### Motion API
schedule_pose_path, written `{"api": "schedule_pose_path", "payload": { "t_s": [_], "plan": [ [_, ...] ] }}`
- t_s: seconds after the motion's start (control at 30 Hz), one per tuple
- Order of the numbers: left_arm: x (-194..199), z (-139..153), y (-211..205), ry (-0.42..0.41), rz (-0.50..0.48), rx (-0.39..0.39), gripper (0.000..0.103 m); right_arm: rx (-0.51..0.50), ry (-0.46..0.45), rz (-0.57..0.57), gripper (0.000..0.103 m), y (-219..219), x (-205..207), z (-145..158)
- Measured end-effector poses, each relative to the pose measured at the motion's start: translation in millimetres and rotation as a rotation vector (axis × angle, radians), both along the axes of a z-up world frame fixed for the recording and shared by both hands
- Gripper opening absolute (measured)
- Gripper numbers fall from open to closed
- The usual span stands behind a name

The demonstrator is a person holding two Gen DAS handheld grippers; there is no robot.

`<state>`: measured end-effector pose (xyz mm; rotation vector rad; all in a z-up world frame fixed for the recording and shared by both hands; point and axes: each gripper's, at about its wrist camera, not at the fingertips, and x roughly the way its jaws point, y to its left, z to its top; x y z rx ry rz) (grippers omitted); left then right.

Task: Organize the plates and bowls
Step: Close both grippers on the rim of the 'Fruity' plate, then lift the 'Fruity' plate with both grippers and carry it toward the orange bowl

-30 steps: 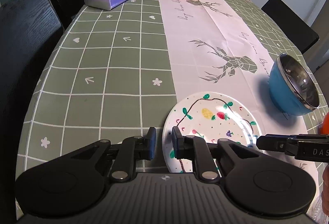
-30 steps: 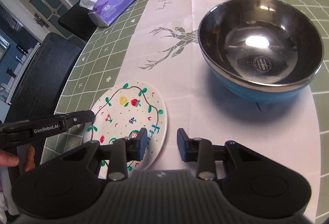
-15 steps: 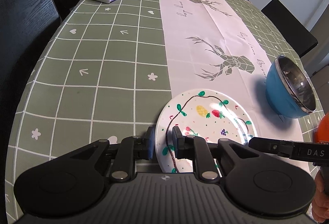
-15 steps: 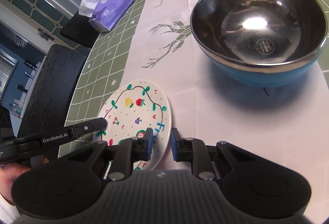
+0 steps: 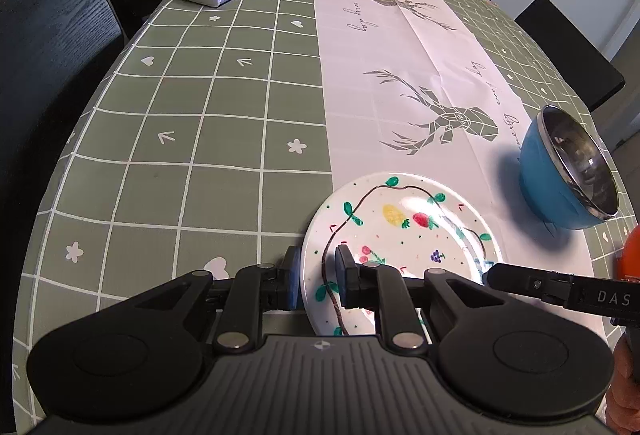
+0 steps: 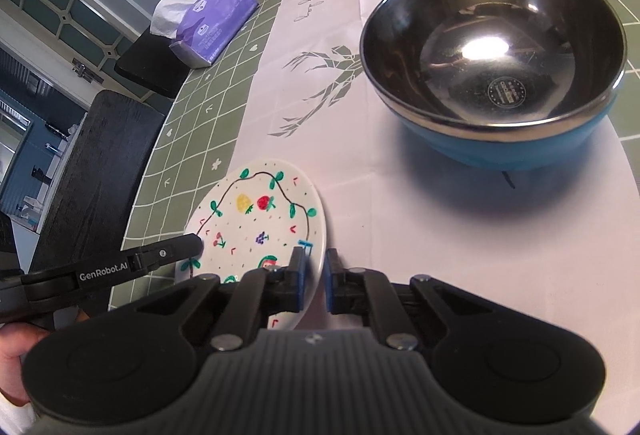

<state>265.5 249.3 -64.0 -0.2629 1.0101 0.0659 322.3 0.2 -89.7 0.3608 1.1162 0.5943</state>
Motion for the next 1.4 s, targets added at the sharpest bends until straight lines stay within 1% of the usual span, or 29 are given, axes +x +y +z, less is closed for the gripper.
{"api": "schedule_pose_path", "payload": {
  "t_s": [0.23, 0.37, 0.57, 0.8, 0.93, 1.1, 1.2, 1.33, 1.4],
  "plan": [
    [-5, 8, -6, -0.006, -0.003, 0.007, 0.020, -0.001, 0.000, -0.002, 0.007, -5, -4, 5],
    [-12, 19, -17, -0.019, -0.014, 0.026, 0.020, 0.007, -0.006, -0.003, 0.007, -12, -8, 12],
    [-25, 42, -36, -0.037, -0.011, 0.039, 0.020, 0.034, -0.021, -0.013, 0.007, -31, -19, 29],
    [-48, 66, -66, -0.057, -0.016, 0.047, 0.020, 0.049, -0.053, -0.018, 0.007, -61, -46, 54],
    [-63, 74, -84, -0.057, -0.026, 0.035, 0.020, 0.052, -0.061, -0.034, 0.007, -82, -62, 64],
    [-83, 75, -110, -0.061, -0.036, 0.006, 0.020, 0.033, -0.068, -0.055, 0.007, -106, -82, 72],
    [-94, 73, -124, -0.043, -0.036, -0.027, 0.020, 0.025, -0.066, -0.065, 0.007, -124, -94, 74],
    [-110, 71, -144, -0.037, -0.060, -0.042, 0.020, 0.011, -0.059, -0.073, 0.006, -144, -111, 74],
    [-119, 69, -153, -0.033, -0.068, -0.062, 0.020, 0.011, -0.056, -0.082, 0.006, -157, -119, 73]
  ]
}}
